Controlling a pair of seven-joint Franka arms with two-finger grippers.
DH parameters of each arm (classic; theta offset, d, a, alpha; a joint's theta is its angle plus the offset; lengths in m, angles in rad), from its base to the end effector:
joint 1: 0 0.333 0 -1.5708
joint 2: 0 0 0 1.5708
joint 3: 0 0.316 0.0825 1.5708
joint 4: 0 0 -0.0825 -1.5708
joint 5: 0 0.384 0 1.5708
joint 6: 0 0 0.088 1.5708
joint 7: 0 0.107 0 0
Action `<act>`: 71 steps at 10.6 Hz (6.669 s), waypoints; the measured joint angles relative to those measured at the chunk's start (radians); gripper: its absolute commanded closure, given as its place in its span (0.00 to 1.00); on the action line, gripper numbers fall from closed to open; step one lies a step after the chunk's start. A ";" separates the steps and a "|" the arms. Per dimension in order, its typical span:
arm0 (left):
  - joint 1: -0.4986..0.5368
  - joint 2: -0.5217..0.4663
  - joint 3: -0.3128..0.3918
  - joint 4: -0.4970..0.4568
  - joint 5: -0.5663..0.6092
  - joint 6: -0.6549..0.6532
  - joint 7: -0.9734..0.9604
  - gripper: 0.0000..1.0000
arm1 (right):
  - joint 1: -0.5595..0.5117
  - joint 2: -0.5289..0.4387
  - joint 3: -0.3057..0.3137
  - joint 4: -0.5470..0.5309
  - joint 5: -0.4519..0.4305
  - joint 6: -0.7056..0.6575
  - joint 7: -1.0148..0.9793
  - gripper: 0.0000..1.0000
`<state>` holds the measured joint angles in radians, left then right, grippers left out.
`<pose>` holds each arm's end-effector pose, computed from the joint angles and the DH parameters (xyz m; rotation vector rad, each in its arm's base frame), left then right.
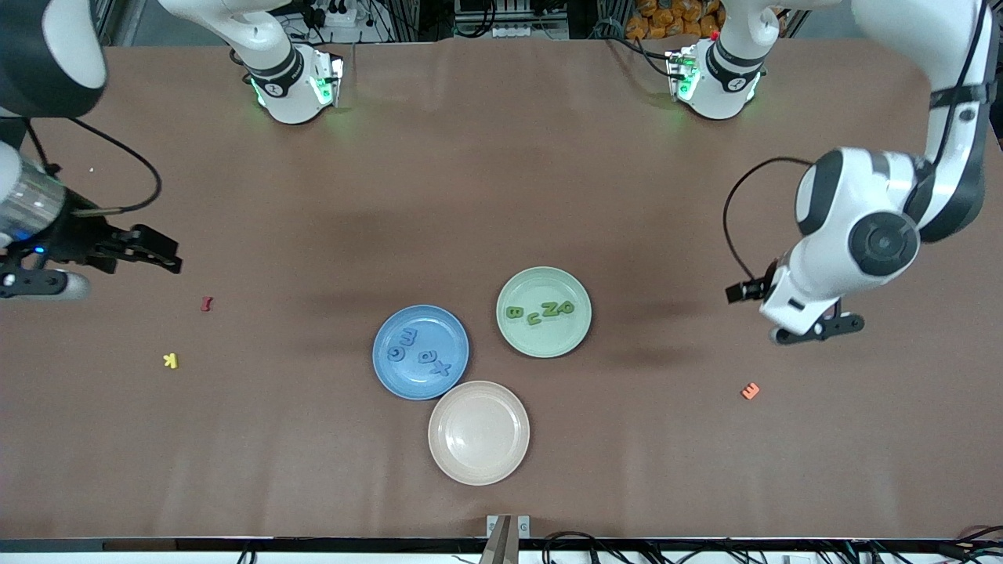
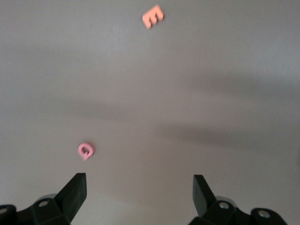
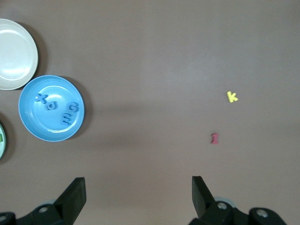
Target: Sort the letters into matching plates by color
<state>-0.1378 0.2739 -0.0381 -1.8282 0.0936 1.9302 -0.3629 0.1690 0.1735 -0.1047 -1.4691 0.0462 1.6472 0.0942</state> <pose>0.5983 -0.0985 0.3713 -3.0084 -0.2216 0.2201 0.6111 0.0494 0.5787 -3.1128 0.0493 -0.0051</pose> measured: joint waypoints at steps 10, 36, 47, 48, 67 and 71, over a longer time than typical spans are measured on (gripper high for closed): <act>0.064 -0.321 -0.007 -0.251 -0.006 0.074 0.132 0.00 | 0.352 0.303 0.006 -0.016 -0.003 0.420 0.385 0.00; 0.164 -0.336 -0.012 0.167 -0.144 -0.200 0.359 0.00 | 0.555 0.714 0.045 0.067 -0.378 0.740 0.489 1.00; 0.200 -0.298 -0.002 0.221 -0.144 -0.207 0.359 0.00 | 0.557 0.719 0.041 0.085 -0.383 0.735 0.491 0.00; 0.200 -0.297 -0.002 0.221 -0.144 -0.208 0.359 0.00 | 0.557 0.719 0.039 0.088 -0.383 0.735 0.491 0.00; 0.195 -0.283 -0.015 0.221 -0.144 -0.225 0.359 0.00 | 0.060 0.288 0.002 0.086 -0.089 0.286 -0.361 0.00; 0.191 -0.283 -0.017 0.223 -0.144 -0.225 0.359 0.00 | -0.035 0.208 -0.026 0.084 -0.013 0.188 -0.397 0.00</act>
<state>0.0536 -0.0095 -0.0551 -1.6051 -0.0506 1.7054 -0.0040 0.1341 0.3818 -0.1310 -1.3851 0.0336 1.8356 -0.3025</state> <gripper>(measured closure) 0.000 0.000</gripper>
